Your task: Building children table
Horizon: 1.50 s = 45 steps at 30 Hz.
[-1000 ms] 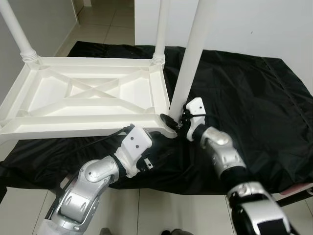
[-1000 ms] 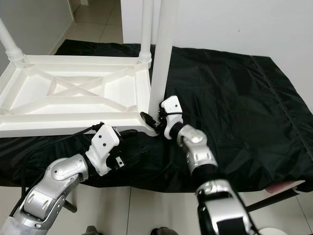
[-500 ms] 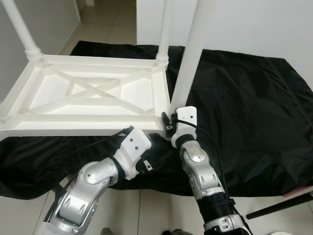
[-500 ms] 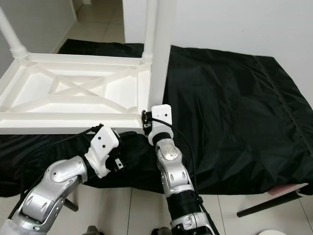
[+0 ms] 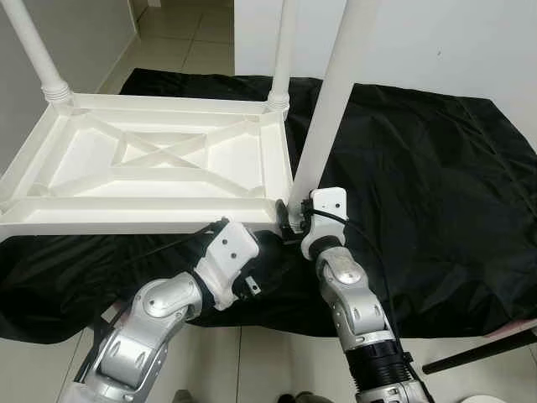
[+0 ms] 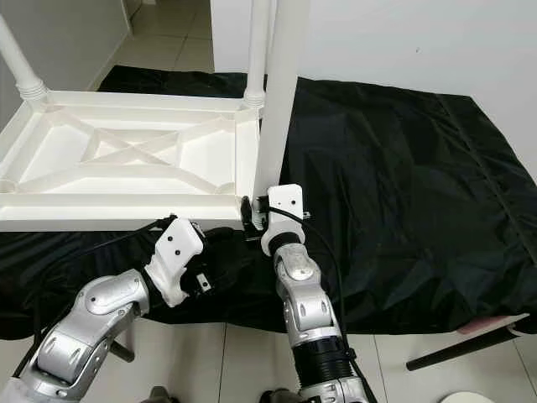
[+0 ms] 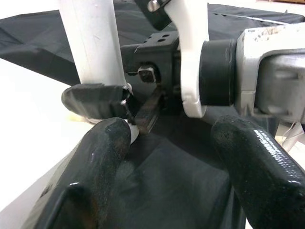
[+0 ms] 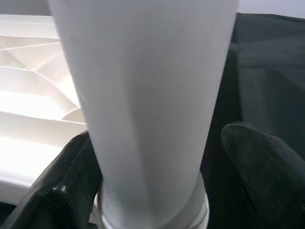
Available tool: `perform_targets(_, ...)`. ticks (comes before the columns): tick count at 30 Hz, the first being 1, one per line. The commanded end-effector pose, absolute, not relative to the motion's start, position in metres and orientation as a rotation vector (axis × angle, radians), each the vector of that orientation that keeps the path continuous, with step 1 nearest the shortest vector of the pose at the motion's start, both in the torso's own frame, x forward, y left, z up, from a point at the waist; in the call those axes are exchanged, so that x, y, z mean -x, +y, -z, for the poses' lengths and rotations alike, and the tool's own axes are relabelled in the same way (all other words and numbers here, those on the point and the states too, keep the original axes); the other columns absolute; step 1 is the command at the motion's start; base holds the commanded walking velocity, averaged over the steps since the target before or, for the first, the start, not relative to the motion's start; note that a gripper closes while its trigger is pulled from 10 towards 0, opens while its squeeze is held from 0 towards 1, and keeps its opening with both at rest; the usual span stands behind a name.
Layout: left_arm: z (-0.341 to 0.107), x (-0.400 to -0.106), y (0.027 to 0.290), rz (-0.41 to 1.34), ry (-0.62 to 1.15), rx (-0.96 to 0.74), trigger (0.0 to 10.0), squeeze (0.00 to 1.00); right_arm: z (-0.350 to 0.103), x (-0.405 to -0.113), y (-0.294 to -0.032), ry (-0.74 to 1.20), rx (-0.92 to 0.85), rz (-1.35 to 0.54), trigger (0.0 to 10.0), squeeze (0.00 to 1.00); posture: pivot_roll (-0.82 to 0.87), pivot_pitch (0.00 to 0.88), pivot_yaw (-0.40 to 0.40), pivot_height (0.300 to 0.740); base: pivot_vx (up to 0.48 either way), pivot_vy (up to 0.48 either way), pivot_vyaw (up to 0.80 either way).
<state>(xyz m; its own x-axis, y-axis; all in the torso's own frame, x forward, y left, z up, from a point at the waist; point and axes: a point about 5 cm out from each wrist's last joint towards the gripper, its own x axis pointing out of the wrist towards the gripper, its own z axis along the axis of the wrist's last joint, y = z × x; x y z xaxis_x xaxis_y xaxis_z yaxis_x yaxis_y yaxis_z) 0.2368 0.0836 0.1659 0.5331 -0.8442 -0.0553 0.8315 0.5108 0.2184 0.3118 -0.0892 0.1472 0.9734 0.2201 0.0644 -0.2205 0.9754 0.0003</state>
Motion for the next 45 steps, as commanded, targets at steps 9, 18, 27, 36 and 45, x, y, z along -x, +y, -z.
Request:
perform_targets(9,-0.166,-0.238,0.082,1.025,-0.051,-0.227,10.0,0.0,-0.145,-0.312,-0.117,-0.093,0.048,-0.56,10.0,0.0,-0.02,0.094,0.01,0.74,0.0,0.0,0.0)
perform_targets(18,-0.168,-0.241,0.082,1.041,-0.054,-0.235,10.0,0.0,-0.152,-0.329,-0.117,-0.101,0.172,-0.829,10.0,0.0,-0.02,0.09,0.024,0.74,0.0,0.0,0.0)
perform_targets(27,-0.169,-0.24,0.083,1.032,-0.061,-0.242,10.0,0.0,-0.153,-0.347,-0.109,-0.063,0.223,-0.909,0.0,0.0,0.01,0.086,0.019,0.74,0.0,0.0,0.0)
perform_targets(36,-0.17,-0.24,0.085,1.02,-0.06,-0.246,10.0,0.0,-0.148,-0.352,-0.112,-0.048,0.226,-0.943,0.0,0.0,0.01,0.084,0.017,0.74,0.0,0.0,0.0)
perform_targets(45,-0.17,-0.24,0.085,1.022,-0.058,-0.243,10.0,0.0,-0.15,-0.362,-0.118,-0.024,0.176,-0.783,10.0,0.0,0.01,0.09,0.019,0.74,0.0,0.0,0.0)
